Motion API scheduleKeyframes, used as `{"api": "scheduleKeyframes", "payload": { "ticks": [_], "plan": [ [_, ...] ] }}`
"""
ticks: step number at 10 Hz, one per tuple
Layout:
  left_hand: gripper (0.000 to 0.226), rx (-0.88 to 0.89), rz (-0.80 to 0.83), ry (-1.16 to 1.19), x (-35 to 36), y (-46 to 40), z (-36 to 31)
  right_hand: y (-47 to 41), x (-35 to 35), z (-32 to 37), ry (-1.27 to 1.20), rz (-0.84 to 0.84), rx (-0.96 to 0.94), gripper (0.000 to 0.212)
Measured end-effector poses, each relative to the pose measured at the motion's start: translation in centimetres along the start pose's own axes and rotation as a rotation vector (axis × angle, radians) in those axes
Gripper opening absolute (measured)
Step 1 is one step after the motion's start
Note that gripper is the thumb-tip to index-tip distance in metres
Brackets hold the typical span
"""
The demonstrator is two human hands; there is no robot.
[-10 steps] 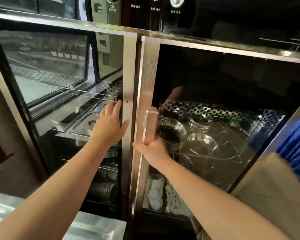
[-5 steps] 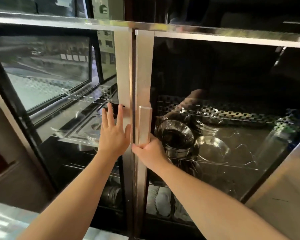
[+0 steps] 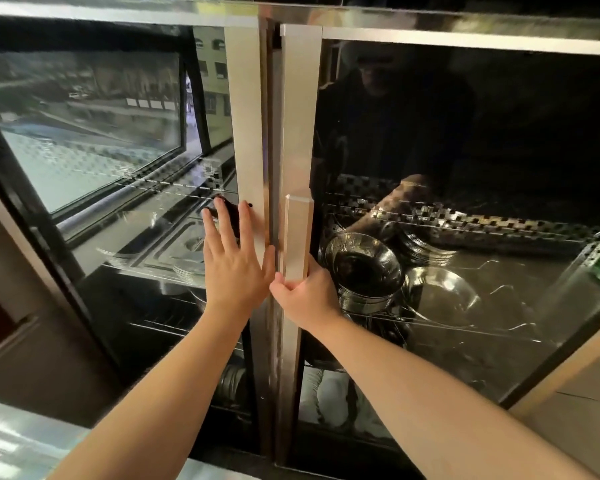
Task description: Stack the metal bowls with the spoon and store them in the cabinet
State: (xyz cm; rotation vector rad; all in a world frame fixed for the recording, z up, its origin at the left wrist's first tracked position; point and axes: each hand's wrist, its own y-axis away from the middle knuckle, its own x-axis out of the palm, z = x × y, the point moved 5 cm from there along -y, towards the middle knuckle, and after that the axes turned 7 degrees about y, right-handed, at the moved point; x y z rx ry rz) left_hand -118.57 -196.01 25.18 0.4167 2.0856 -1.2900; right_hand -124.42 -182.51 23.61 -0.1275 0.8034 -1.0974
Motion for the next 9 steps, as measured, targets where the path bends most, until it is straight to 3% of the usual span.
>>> {"api": "scheduleKeyframes", "payload": {
  "ticks": [3,6,7,8,9],
  "plan": [
    [0.084,-0.039,0.041,-0.030,0.3,0.1,-0.5,0.3,0.1,0.0,0.034,0.051,0.023,0.043],
    [0.084,0.030,0.252,-0.106,-2.7,0.4,-1.1,1.6,-1.1,1.1,-0.108,0.368,0.222,0.034],
    [0.082,-0.099,0.230,0.084,-5.8,0.2,-1.7,1.4,-2.5,2.0,-0.089,0.464,0.213,0.045],
    [0.062,-0.130,0.222,0.155,-9.0,-0.9,-2.7,0.8,-5.7,3.9,0.008,0.495,0.162,0.043],
    [0.046,-0.028,0.098,0.108,-13.2,-2.7,-4.9,-0.6,-10.6,7.4,0.148,0.415,0.032,0.043]
  ]
}}
